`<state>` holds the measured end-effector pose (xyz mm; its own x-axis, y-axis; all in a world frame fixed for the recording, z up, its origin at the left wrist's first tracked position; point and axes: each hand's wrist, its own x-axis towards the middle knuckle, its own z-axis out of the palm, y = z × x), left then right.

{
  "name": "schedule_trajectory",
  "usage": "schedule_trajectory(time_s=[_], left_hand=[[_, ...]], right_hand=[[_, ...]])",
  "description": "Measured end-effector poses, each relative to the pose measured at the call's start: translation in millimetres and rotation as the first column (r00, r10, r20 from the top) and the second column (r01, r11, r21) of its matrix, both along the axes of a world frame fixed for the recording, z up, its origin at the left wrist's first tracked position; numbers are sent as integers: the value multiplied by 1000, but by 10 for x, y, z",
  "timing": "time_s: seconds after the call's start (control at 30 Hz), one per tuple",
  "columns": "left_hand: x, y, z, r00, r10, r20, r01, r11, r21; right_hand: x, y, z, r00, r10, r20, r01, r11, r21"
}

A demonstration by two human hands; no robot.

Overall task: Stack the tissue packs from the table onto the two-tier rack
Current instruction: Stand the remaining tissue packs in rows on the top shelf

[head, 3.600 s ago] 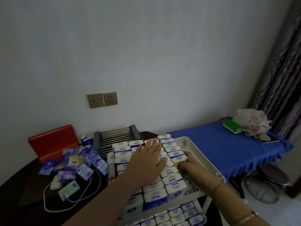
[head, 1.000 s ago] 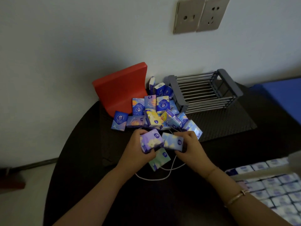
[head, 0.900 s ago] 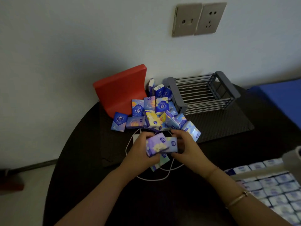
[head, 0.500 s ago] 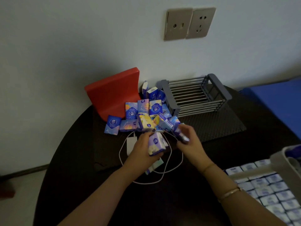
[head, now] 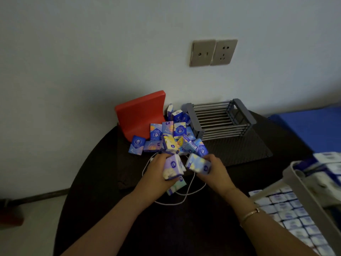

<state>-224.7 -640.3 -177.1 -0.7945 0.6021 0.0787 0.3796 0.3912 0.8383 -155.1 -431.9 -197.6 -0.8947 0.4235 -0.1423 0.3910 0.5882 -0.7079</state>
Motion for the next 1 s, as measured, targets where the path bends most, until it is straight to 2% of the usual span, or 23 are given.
schedule_trajectory(time_s=[0.2,0.33,0.47,0.67,0.73,0.87,1.0], left_hand=[[432,-68,482,992,-40,-124,41,999,7],[763,40,893,964,-171,-205,179,984,21],[1097,260,1230,936,-243,-255,257,966,20],[1427,571,1610,901,-269,-340,286,958,0],[1541,723,1741,894,-262,-363,274,962,-20],[1763,1187,1909,872,-230,-432,290,954,79],[1971,1910,1951,814,-200,-545,276,959,60]], right_hand=[[589,-257,966,975,218,-48,-221,974,-58],[1060,-265,1552,967,242,-78,-247,967,-58],[1488,-252,1964,978,177,-107,-188,977,-104],[1985,-59,2388,988,104,-117,-142,910,-389],[2064,47,2469,987,36,-159,-101,901,-423],[2200,411,2500,971,-34,-235,-45,945,-323],[2438,955,2519,948,-120,-296,23,950,-311]])
